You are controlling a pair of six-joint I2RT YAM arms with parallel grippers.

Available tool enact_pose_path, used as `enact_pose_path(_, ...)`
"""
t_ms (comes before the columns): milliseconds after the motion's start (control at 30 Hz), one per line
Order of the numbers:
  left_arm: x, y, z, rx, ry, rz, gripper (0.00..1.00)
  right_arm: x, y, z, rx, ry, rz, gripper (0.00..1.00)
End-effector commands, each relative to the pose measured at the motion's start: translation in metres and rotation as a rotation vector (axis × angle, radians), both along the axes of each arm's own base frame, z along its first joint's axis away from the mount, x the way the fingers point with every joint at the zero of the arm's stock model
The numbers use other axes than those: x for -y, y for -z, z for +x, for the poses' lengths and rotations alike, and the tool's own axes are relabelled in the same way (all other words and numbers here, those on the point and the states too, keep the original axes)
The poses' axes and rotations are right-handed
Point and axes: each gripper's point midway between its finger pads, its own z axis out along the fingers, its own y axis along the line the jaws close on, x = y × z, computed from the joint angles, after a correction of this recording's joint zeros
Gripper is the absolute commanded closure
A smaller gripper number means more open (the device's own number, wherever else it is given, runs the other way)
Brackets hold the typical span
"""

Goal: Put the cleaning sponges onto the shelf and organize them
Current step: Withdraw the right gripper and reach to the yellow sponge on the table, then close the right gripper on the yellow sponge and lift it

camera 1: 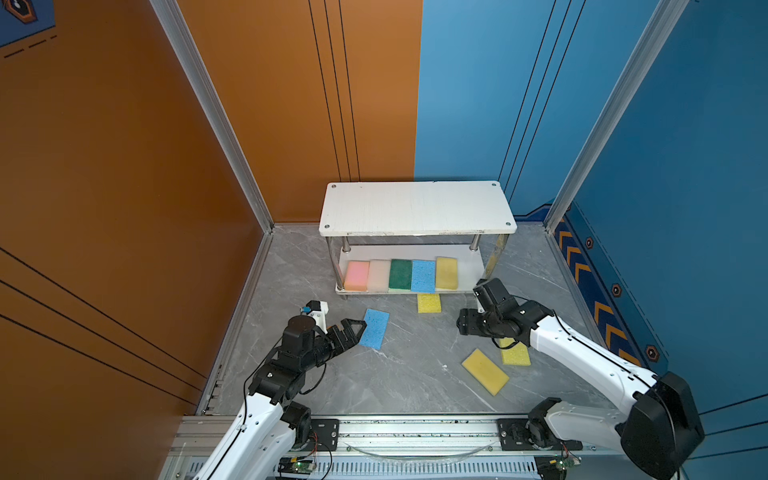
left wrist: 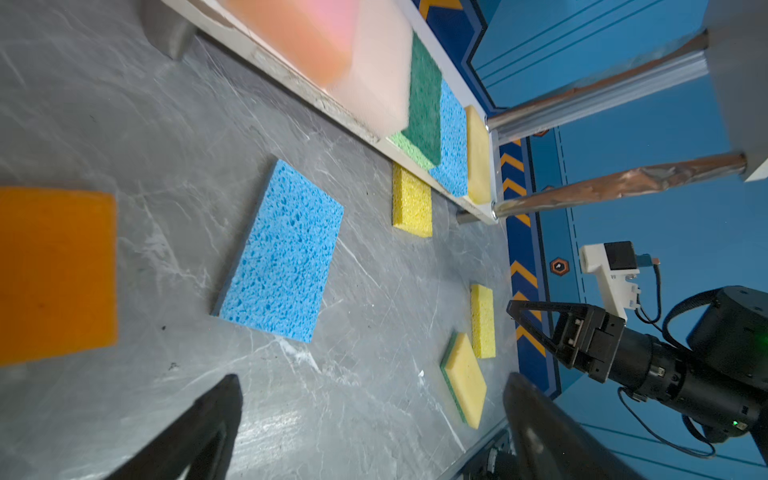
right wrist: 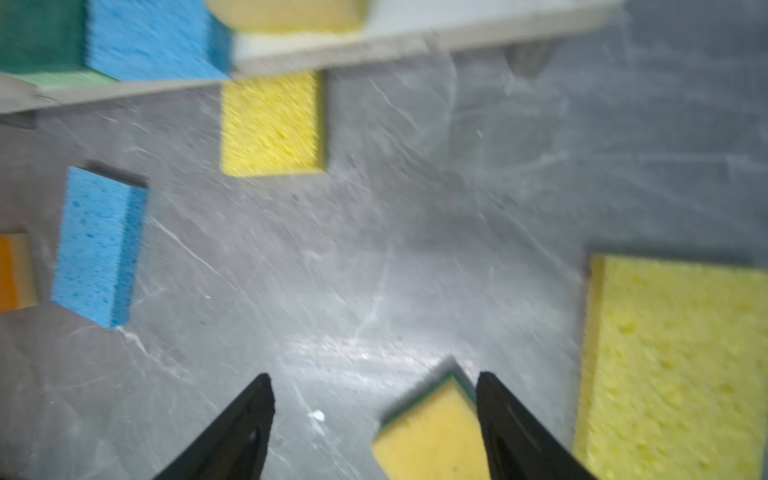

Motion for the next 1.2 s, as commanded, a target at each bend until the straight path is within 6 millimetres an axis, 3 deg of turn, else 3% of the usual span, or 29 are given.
enact_pose_path(0, 0.013, -0.006, 0.010, 0.080, 0.031, 0.011, 0.02, 0.046, 0.016, -0.025, -0.097, 0.230, -0.012, 0.21)
enact_pose_path(200, 0.028, -0.011, 0.014, 0.079, 0.094, -0.005, 0.02, 0.094, 0.037, -0.020, -0.152, 0.379, -0.053, 0.20)
enact_pose_path(467, 0.015, -0.005, 0.007, 0.076, 0.057, 0.001, 0.02, 0.129, 0.059, -0.004, -0.211, 0.465, -0.023, 0.20)
enact_pose_path(700, 0.006, -0.012, 0.010, 0.080, 0.030, -0.009, 0.02, 0.139, 0.081, 0.002, -0.271, 0.461, 0.000, 0.23)
enact_pose_path(967, 0.004, -0.010, 0.012, 0.069, 0.015, -0.018, 0.02, 0.124, 0.092, 0.010, -0.282, 0.426, 0.101, 0.30)
enact_pose_path(1067, 0.004, -0.010, 0.013, 0.067, 0.012, -0.023, 0.02, 0.122, 0.091, 0.011, -0.273, 0.421, 0.111, 0.37)
enact_pose_path(1167, 0.004, -0.010, 0.013, 0.067, 0.010, -0.026, 0.02, 0.122, 0.088, 0.011, -0.262, 0.421, 0.110, 0.52)
